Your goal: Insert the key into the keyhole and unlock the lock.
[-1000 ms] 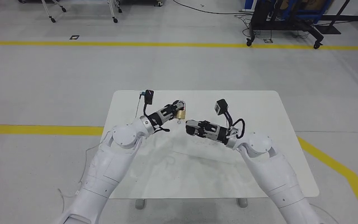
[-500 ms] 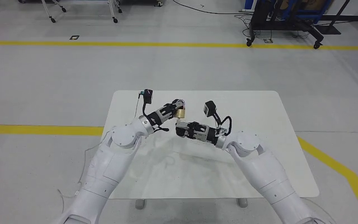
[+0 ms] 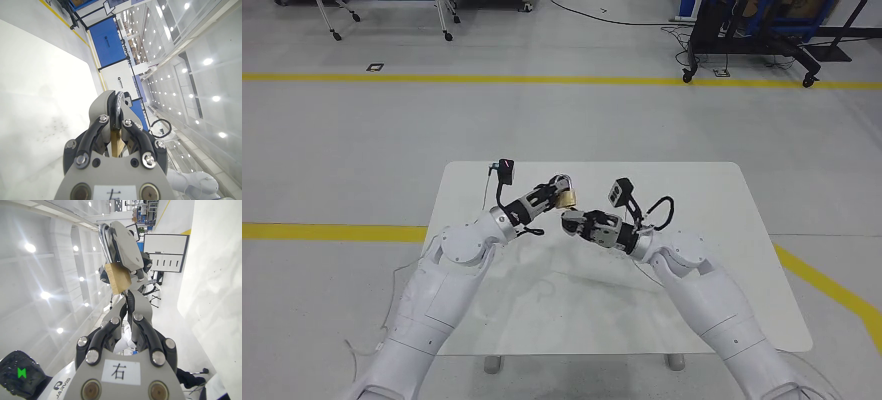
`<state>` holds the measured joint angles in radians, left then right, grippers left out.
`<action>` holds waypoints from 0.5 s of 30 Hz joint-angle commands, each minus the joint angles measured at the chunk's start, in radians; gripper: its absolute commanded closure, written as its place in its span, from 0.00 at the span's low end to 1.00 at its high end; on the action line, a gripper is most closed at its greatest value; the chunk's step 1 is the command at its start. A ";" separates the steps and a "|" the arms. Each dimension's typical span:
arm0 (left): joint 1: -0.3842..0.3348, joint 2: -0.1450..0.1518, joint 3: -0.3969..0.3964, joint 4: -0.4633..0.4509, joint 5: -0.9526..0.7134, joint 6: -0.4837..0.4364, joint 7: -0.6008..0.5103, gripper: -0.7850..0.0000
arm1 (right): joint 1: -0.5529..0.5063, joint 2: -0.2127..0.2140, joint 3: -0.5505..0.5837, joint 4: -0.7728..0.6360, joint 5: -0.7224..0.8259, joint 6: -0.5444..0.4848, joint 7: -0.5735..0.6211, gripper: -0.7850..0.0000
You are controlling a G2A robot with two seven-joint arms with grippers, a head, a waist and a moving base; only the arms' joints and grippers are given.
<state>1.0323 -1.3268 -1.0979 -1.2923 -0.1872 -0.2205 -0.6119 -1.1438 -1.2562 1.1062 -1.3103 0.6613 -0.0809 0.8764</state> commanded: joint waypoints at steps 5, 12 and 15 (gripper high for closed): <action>0.005 0.002 -0.002 -0.007 0.005 -0.037 -0.020 1.00 | -0.001 -0.001 0.048 0.039 0.155 0.021 0.052 1.00; 0.013 0.004 -0.006 -0.016 0.015 -0.077 -0.023 1.00 | 0.004 0.006 0.095 0.078 0.271 0.107 0.149 1.00; 0.016 0.005 -0.007 -0.019 0.017 -0.086 -0.025 1.00 | 0.020 0.008 0.104 0.099 0.290 0.157 0.172 1.00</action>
<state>1.0482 -1.3221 -1.1041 -1.3108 -0.1705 -0.3060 -0.6364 -1.1279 -1.2489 1.2083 -1.2158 0.9486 0.0673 1.0419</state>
